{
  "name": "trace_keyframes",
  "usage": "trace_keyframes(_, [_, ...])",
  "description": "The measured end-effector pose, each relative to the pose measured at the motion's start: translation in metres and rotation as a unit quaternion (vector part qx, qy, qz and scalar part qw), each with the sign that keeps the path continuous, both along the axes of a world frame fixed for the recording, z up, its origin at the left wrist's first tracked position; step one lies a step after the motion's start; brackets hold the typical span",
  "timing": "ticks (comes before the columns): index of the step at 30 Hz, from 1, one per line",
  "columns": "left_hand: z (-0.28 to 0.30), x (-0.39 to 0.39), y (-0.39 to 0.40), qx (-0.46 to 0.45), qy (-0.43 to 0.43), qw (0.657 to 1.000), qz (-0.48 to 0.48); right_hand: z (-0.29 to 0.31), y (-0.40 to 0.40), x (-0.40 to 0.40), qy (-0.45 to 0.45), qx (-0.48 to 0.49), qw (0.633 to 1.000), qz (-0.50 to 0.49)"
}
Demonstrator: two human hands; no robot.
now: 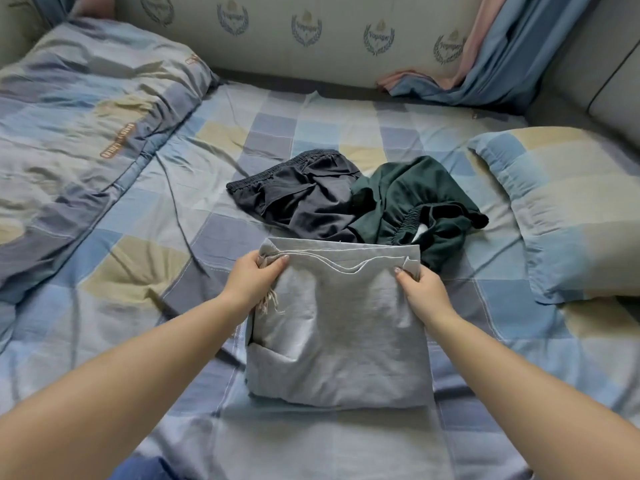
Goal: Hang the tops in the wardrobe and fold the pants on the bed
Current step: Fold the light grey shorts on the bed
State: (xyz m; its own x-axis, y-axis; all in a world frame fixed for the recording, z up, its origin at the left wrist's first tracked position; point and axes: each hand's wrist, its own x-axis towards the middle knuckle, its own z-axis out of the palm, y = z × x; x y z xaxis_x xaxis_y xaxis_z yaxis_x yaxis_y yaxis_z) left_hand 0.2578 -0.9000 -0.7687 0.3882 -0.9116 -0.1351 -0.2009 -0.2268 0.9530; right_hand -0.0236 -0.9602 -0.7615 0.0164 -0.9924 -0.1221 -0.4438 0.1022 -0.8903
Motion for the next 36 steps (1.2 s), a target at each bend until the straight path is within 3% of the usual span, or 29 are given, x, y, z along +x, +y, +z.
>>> trace_keyframes(6, [-0.037, 0.012, -0.048, 0.146, -0.104, 0.984, 0.018, -0.04, -0.046, 0.003, 0.07, 0.06, 0.996, -0.01])
trace_keyframes(9, [-0.049, 0.016, -0.046, 0.06, -0.212, 0.975, -0.017, -0.052, -0.051, 0.002, 0.076, 0.037, 0.996, -0.012])
trace_keyframes(12, [-0.051, 0.024, -0.046, -0.037, -0.357, 0.927, -0.108, -0.057, -0.051, -0.007, 0.1, -0.068, 0.991, 0.049])
trace_keyframes(17, [-0.047, 0.03, -0.058, -0.047, -0.342, 0.926, -0.152, -0.062, -0.056, -0.017, 0.127, -0.113, 0.984, 0.059])
trace_keyframes(21, [-0.032, 0.033, -0.073, -0.103, -0.322, 0.937, -0.085, -0.052, -0.074, -0.015, 0.107, -0.15, 0.983, 0.025])
trace_keyframes(26, [-0.021, 0.018, -0.081, 0.028, -0.341, 0.938, -0.055, -0.037, -0.086, 0.002, 0.145, -0.077, 0.986, 0.018])
trace_keyframes(28, [-0.013, 0.001, -0.062, -0.043, -0.357, 0.93, -0.074, -0.03, -0.07, 0.006, 0.156, -0.133, 0.979, 0.016])
trace_keyframes(31, [-0.018, -0.039, -0.017, -0.145, -0.423, 0.878, -0.168, -0.033, -0.022, 0.026, 0.201, -0.295, 0.929, 0.1])
trace_keyframes(36, [-0.058, -0.075, 0.003, -0.005, -0.578, 0.763, -0.289, -0.079, 0.028, 0.066, 0.368, -0.304, 0.844, 0.243])
